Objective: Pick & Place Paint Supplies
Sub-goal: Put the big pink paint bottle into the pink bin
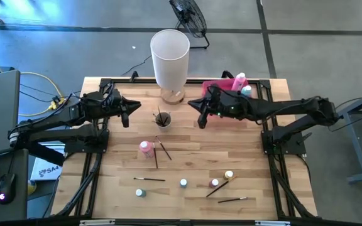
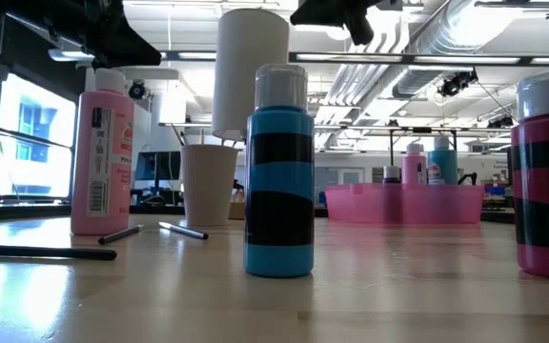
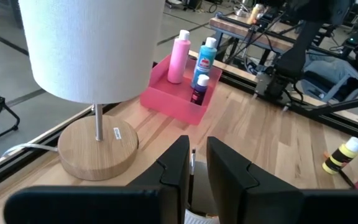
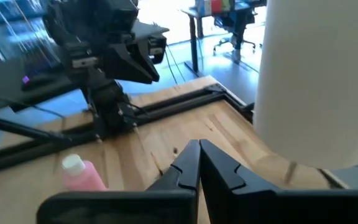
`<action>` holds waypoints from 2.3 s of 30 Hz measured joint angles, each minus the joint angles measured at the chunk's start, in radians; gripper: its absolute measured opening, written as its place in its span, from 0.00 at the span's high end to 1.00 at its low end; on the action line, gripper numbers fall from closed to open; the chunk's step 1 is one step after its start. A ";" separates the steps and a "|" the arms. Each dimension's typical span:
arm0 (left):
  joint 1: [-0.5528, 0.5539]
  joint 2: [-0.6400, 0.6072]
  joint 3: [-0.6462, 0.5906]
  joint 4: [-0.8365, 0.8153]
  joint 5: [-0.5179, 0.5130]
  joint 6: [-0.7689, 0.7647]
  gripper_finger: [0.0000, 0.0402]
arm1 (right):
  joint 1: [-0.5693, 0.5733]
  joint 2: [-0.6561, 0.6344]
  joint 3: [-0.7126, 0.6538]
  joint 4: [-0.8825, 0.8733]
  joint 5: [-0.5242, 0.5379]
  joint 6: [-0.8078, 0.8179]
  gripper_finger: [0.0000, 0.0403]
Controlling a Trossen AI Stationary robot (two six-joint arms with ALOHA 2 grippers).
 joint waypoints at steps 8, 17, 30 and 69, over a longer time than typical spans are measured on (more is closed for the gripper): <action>0.000 0.000 0.000 0.000 0.000 0.000 0.87 | -0.008 0.000 -0.207 0.269 -0.044 0.122 1.00; 0.000 0.000 0.000 0.000 0.001 0.000 0.87 | -0.009 0.000 -0.334 0.435 -0.054 0.275 1.00; 0.000 0.000 0.000 0.005 0.174 -0.012 0.87 | -0.009 0.000 -0.333 0.492 -0.044 0.279 1.00; -0.422 0.105 0.227 -0.323 0.050 0.045 1.00 | -0.015 0.001 -0.333 0.566 0.022 0.315 1.00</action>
